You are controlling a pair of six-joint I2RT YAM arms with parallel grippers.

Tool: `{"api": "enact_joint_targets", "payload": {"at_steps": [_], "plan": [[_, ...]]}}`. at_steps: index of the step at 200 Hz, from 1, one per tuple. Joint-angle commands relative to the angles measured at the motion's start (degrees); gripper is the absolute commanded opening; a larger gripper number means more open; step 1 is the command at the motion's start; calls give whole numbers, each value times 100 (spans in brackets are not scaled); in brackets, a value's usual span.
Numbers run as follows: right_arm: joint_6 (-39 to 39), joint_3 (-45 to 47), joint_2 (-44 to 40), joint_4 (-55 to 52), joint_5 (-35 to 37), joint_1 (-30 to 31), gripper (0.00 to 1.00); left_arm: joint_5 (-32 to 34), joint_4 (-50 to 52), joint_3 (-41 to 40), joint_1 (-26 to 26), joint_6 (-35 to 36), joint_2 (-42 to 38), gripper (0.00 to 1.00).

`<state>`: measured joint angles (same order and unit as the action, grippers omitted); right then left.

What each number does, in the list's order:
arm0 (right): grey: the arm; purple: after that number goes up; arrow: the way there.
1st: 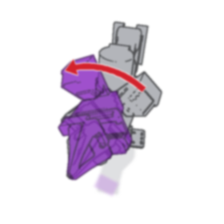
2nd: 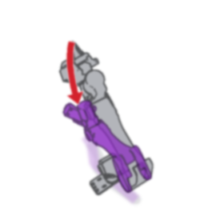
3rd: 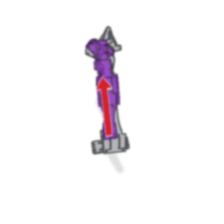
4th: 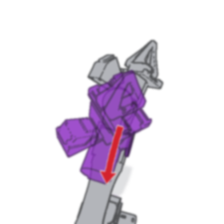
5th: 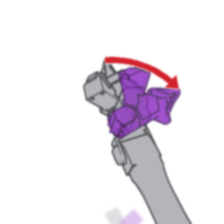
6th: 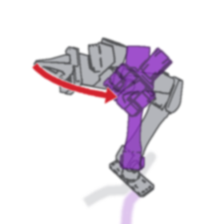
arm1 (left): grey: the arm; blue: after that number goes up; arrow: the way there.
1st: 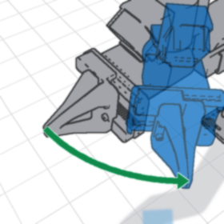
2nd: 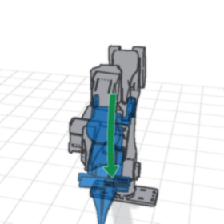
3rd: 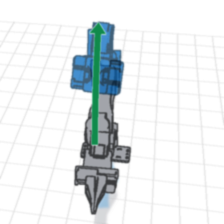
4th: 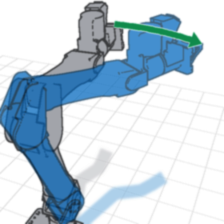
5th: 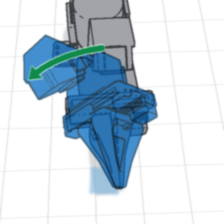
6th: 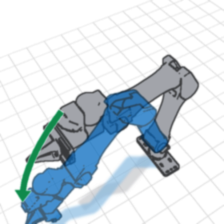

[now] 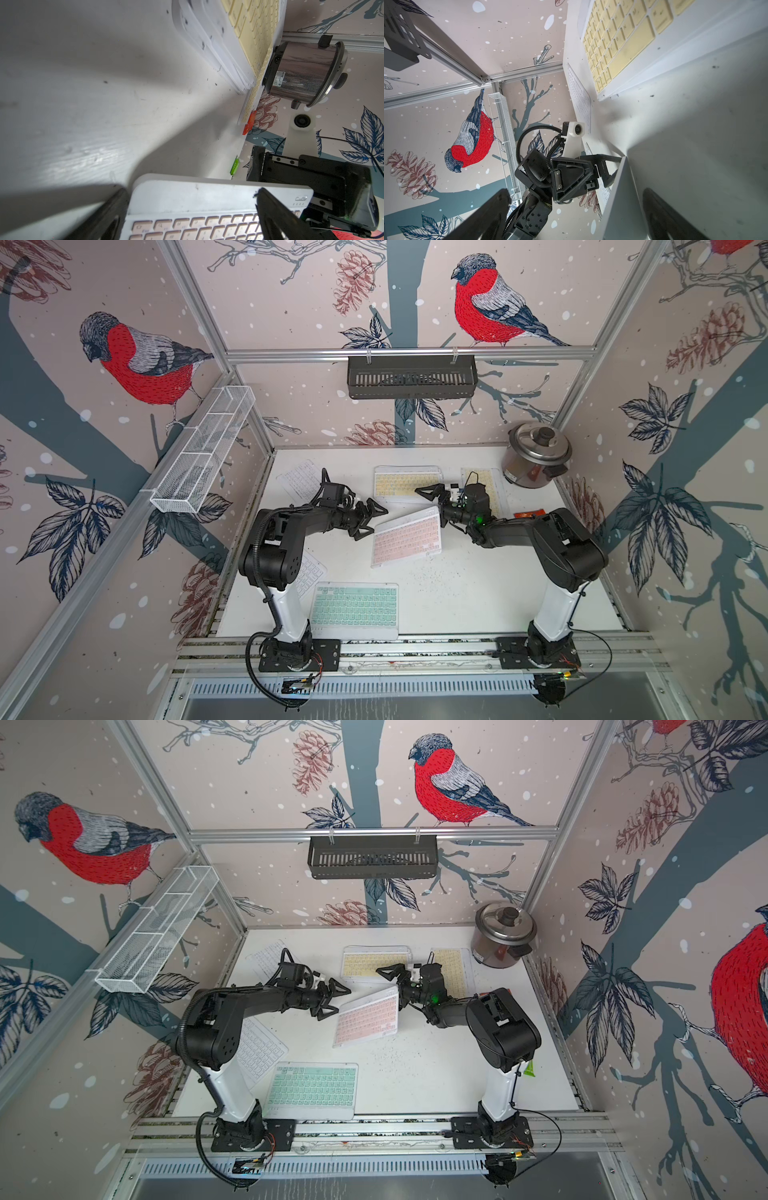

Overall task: Stack the numeric keypads
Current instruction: Pick up the numeric keypad from the center of the board.

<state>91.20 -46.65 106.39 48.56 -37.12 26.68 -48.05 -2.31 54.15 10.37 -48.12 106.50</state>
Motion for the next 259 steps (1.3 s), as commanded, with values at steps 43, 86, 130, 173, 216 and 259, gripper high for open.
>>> {"api": "enact_joint_targets", "payload": {"at_steps": [43,86,130,173,216,259], "plan": [[54,-213,-90,-1336,-210,77,100,348,180,-18,-1,-167,134,96],[-19,-453,-289,-2228,-260,57,100,332,81,24,0,-278,204,96],[-136,-749,-395,-2980,-473,16,100,321,77,147,-7,-295,343,96],[-96,-661,-689,-3490,-841,-13,100,305,-154,74,-7,-448,450,96],[-249,-653,-727,-3863,-1166,-20,100,305,-331,34,7,-548,573,96],[-314,-782,-715,-3806,-1512,-2,100,313,-354,130,4,-598,661,96]]}}
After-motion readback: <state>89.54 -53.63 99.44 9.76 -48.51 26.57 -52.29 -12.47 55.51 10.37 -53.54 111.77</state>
